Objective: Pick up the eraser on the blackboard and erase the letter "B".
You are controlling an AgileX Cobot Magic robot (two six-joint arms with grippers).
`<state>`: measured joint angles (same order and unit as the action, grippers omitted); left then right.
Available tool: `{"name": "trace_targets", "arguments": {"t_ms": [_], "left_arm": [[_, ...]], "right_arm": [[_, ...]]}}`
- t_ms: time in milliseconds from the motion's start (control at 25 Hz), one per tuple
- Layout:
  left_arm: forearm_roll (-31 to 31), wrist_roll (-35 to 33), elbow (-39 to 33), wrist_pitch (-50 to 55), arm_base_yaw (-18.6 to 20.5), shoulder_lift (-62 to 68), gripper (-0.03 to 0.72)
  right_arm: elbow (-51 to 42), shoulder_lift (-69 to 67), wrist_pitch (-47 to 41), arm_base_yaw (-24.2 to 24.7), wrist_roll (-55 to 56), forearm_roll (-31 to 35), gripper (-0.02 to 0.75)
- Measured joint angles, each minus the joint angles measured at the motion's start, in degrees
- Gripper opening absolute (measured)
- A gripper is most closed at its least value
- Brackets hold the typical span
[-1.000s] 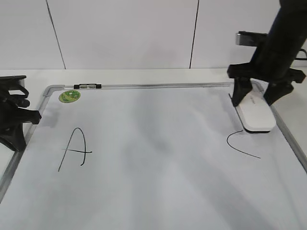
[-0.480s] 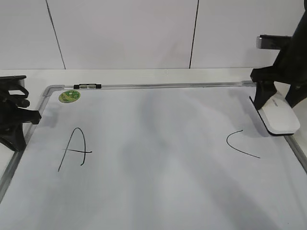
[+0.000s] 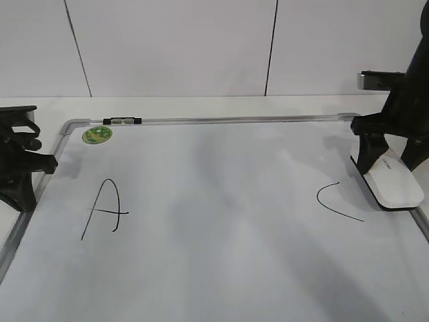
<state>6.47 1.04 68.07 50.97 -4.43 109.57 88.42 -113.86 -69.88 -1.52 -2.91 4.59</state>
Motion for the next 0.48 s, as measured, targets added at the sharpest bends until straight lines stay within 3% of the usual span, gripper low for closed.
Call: {"name": "trace_targets", "arguments": {"t_ms": [480], "left_arm": [[0.00,0.00,0.00,0.00,0.00,0.00,0.017]], "right_arm": [[0.00,0.00,0.00,0.00,-0.10,-2.47,0.537]]}}
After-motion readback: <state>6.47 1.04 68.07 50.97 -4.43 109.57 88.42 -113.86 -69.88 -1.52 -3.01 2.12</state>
